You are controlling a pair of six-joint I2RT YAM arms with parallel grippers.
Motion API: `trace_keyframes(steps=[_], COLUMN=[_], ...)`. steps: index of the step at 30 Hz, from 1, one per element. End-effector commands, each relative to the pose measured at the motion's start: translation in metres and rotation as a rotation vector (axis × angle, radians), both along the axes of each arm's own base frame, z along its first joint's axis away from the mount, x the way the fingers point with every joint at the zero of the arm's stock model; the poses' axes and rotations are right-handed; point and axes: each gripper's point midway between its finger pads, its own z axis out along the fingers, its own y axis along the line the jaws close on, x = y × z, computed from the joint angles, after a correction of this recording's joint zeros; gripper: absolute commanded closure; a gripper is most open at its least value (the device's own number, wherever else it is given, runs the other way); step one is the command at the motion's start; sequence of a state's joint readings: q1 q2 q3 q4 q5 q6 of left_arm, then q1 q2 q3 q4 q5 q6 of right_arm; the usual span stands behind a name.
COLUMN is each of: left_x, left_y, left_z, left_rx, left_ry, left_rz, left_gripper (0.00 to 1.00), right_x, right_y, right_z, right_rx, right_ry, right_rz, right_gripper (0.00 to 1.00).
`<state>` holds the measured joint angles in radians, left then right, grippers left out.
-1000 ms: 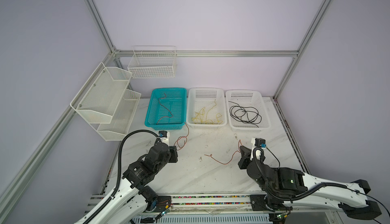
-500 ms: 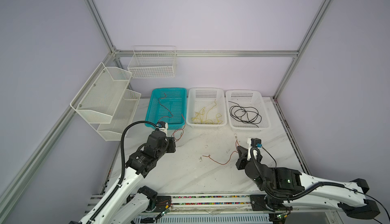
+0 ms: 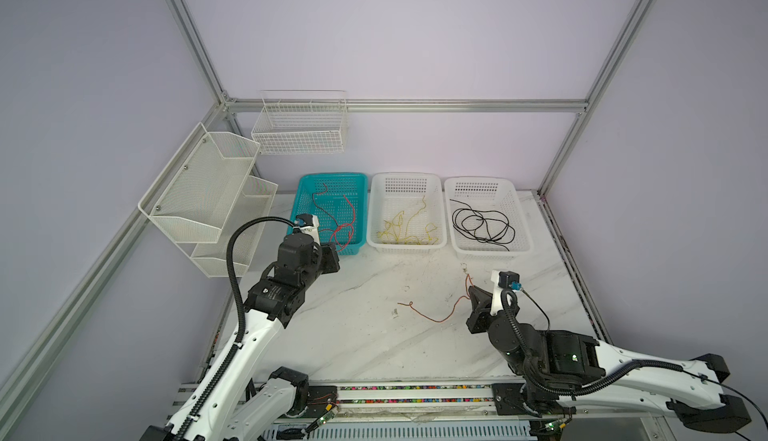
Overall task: Untangle the cables
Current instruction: 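Carry the red wire strand with the left gripper toward the teal basket, then lower the red wire into the teal basket with the left gripper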
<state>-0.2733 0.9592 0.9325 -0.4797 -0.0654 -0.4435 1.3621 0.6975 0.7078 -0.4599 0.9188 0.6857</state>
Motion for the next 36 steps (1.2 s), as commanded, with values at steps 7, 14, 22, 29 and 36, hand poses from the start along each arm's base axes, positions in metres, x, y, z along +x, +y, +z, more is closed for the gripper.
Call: trace_keyframes(steps=[7, 14, 22, 29, 36], left_x=[0.050, 0.083, 0.118, 0.148, 0.166], left_y=[0.007, 0.017, 0.032, 0.042, 0.052], left_z=[0.059, 0.060, 0.051, 0.021, -0.007], left_rx=[-0.025, -0.010, 0.014, 0.029, 0.041], left_ry=[-0.164, -0.166, -0.142, -0.067, -0.008], left_rz=[0.046, 0.088, 0.131, 0.140, 0.162], left_gripper=[1.00, 1.00, 1.00, 1.00, 1.00], right_x=[0.001, 0.000, -0.001, -0.001, -0.002], right_y=[-0.002, 0.001, 0.005, 0.006, 0.006], right_z=[-0.004, -0.005, -0.006, -0.006, -0.006], right_rx=[0.000, 0.002, -0.012, -0.007, -0.009], right_ry=[-0.004, -0.004, -0.004, -0.006, -0.006], right_rz=[-0.003, 0.013, 0.031, 0.037, 0.041], right_gripper=[1.00, 1.00, 1.00, 1.00, 1.00])
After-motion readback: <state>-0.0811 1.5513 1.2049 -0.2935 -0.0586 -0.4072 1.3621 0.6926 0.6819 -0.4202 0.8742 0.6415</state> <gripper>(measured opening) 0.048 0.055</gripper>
